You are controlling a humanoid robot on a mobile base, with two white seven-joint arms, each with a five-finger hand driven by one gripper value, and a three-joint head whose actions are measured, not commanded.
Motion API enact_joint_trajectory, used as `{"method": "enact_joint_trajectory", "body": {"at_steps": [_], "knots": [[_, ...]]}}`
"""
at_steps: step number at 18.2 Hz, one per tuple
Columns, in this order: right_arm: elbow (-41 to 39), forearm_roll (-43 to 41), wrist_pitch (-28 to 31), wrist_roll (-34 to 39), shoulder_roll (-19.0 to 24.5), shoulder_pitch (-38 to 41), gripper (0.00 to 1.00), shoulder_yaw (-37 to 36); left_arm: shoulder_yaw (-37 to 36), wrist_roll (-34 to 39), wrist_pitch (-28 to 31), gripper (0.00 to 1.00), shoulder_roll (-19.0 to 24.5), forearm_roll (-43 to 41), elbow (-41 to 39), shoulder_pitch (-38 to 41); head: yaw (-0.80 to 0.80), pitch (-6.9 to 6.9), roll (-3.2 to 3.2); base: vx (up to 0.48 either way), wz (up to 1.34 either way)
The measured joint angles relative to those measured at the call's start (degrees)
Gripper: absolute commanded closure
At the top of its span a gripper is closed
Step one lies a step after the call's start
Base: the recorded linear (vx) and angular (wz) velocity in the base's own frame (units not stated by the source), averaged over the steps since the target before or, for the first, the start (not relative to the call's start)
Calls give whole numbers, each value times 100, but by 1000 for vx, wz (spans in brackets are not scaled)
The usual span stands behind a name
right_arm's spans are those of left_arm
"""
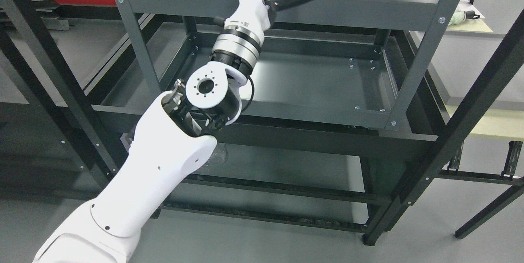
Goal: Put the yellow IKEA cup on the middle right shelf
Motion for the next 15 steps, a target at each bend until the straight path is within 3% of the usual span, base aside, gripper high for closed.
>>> {"method": "enact_joint_trajectory", "body": {"at_steps": [8, 11, 15], "knots": [[0, 0, 0, 0, 0, 1, 1, 0, -847, -616, -264, 1, 128, -576, -56, 1084, 0, 0, 0, -65, 90], [0, 0, 0, 0, 0, 0, 1, 0, -722, -630, -268, 1, 15, -740, 253, 1544, 0, 0, 0, -5, 0], [0, 0, 0, 0, 0, 2, 1, 0, -13, -646, -274, 1, -279, -1484, 901, 1944, 0, 0, 0, 0, -17]]}}
